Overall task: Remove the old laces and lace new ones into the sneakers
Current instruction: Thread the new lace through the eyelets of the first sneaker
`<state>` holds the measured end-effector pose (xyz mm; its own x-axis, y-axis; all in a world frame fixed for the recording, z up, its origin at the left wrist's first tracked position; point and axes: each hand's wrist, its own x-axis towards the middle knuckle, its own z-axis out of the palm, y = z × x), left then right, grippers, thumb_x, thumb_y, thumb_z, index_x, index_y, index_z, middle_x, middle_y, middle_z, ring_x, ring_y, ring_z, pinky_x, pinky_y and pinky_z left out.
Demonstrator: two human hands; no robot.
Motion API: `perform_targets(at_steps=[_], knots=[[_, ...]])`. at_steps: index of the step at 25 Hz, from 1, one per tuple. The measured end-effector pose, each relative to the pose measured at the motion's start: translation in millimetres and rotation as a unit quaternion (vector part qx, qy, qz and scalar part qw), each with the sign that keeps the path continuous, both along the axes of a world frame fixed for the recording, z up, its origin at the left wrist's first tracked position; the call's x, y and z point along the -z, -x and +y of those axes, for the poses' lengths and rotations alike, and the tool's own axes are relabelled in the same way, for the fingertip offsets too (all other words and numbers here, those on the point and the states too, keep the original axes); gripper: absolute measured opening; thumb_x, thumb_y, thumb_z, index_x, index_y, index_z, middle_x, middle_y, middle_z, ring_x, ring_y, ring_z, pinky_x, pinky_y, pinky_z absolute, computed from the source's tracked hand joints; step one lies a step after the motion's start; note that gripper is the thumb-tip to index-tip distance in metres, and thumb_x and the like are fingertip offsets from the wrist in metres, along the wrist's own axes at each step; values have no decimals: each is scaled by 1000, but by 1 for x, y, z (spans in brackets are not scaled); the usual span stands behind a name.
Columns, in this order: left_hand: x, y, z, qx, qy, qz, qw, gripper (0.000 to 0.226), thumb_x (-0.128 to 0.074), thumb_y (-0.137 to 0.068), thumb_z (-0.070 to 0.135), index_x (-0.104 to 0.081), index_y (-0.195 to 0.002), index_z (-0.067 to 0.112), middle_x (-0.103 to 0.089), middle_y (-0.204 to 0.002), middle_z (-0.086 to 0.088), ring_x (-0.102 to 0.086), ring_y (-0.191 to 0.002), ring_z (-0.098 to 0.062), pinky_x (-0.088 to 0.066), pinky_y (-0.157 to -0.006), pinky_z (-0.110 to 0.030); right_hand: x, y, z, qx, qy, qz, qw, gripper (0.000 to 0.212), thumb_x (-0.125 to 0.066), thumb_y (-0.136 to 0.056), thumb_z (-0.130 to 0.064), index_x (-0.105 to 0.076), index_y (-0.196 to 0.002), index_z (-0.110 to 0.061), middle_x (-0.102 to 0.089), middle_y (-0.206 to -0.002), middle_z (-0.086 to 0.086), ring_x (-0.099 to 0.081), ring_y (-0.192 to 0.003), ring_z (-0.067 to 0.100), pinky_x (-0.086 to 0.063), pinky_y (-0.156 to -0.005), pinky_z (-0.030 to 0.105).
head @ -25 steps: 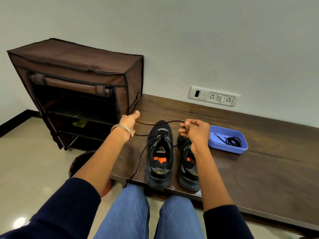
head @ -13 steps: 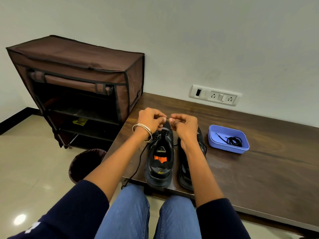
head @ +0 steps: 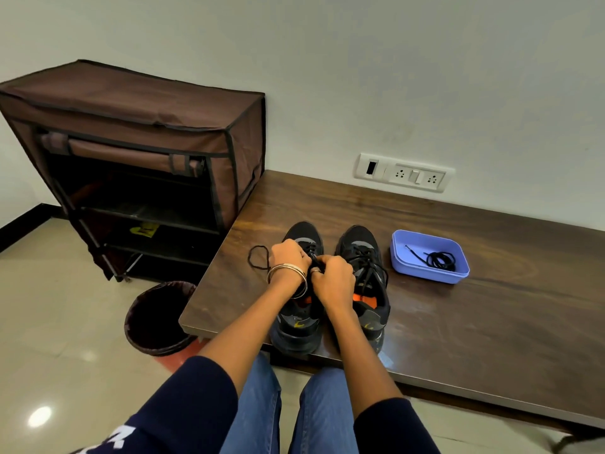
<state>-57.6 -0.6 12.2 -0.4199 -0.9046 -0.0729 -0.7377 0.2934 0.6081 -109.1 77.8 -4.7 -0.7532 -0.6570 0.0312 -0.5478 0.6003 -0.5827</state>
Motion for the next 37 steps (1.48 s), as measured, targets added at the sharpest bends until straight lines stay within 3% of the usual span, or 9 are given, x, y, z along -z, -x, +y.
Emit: perform_targets(at_steps=[3,8,12,15,17,23,27,33,37], knots=[[9,2,1,-1,-12,28,1000,29,-55,-83,11,-62,-56,14,-55,-60,-6,-55,-63,-25,-50,-60,-37,2,2,2,-18,4,-3,1000,30,-57,-87,-19,-69,-114,-19,-67,-102,12,-63,-97,31,-49,-75,36],[20,1,-6,-34,-97,124,987,17,-64,-87,18,-77,-78,10,-73,-82,-6,-65,-82,-20,-54,-77,-33,4,6,2,-38,-10,-4,999,39,-60,-86,-17,-65,-123,-24,-67,-105,12,-63,-99,31,-53,-81,39],[22,3,-7,-45,-146,130,980,15,-67,-83,17,-69,-69,14,-64,-72,-3,-58,-73,-16,-52,-74,-34,6,6,2,-21,5,-35,999,42,-63,-84,-17,-64,-126,-24,-70,-105,10,-64,-99,29,-52,-81,35],[19,5,-8,-103,-189,146,966,13,-69,-76,18,-74,-80,7,-70,-81,-6,-64,-79,-23,-50,-64,-31,7,6,3,-22,13,-42,999,40,-63,-83,-17,-67,-122,-25,-72,-100,7,-65,-97,26,-51,-79,32],[18,7,-7,-116,-204,147,961,14,-69,-75,18,-74,-83,7,-71,-84,-8,-65,-81,-26,-52,-66,-31,5,7,3,-28,20,-47,998,39,-64,-82,-15,-69,-119,-25,-72,-98,7,-65,-96,26,-53,-81,33],[20,13,-3,-125,-167,106,972,22,-62,-84,23,-72,-92,4,-71,-95,-12,-65,-89,-30,-50,-66,-33,6,14,6,-57,-1,-44,997,48,-67,-84,-13,-60,-132,-18,-62,-124,10,-58,-115,28,-47,-97,34],[20,8,-5,-130,-212,159,955,16,-69,-78,17,-74,-86,5,-67,-80,-8,-65,-85,-29,-54,-73,-37,5,14,3,-51,-15,-28,998,45,-67,-85,-16,-62,-129,-17,-63,-120,11,-58,-113,29,-47,-91,32],[25,10,-8,-130,-228,170,950,19,-70,-73,20,-71,-81,2,-71,-89,-15,-66,-88,-33,-57,-76,-41,12,-13,9,23,60,10,998,30,-59,-88,-11,-67,-117,-10,-63,-105,13,-60,-99,30,-46,-81,35],[32,12,-6,-107,-178,133,969,19,-65,-80,24,-73,-78,6,-71,-81,-12,-65,-86,-32,-56,-71,-38,19,-17,4,20,46,71,996,24,-55,-89,-10,-67,-109,-4,-59,-100,12,-56,-97,28,-39,-73,31]])
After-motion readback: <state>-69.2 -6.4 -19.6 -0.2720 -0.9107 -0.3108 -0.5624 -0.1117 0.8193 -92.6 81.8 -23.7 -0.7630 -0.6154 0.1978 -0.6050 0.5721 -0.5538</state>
